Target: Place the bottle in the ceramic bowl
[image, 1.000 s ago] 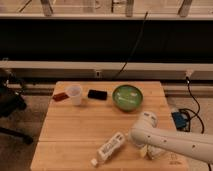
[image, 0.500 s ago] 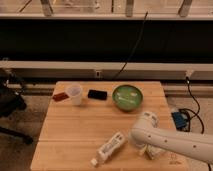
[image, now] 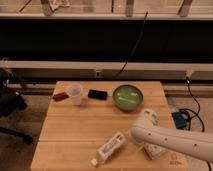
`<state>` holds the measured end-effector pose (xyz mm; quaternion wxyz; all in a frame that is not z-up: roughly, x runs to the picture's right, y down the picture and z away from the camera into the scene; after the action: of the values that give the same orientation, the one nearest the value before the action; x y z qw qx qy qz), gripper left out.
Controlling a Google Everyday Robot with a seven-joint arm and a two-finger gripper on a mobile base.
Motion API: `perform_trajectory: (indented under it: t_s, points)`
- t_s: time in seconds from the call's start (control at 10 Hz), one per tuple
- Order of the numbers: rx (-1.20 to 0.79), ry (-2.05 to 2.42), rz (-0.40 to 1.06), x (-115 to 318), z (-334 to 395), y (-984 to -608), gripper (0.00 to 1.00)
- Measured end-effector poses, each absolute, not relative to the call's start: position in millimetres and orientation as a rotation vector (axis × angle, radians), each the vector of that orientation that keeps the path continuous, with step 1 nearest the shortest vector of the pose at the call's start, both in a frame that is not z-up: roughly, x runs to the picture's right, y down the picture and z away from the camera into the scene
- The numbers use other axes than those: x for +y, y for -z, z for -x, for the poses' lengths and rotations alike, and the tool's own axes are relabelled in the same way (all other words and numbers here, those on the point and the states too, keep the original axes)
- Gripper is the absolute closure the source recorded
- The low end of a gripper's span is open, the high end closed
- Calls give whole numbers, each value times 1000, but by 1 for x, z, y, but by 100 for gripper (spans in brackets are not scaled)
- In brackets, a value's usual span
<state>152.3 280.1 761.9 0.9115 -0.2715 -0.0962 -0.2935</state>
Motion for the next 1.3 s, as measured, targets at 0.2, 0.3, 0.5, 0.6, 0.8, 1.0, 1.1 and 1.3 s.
perform_trajectory:
  t_s: [0.2,0.3,0.5,0.6,0.8,1.0,1.1,1.3]
  points:
    - [-185,620,543,267,-147,-752,20]
    - [-182,626,541,265,-145,-749,20]
    - [-183,646,539,265,-137,-742,20]
    - [-187,656,542,268,-131,-738,20]
    - [-198,687,558,280,-113,-731,20]
    - [-204,708,575,290,-101,-729,20]
    - [-213,723,580,294,-91,-728,20]
    - [-228,741,589,299,-75,-730,20]
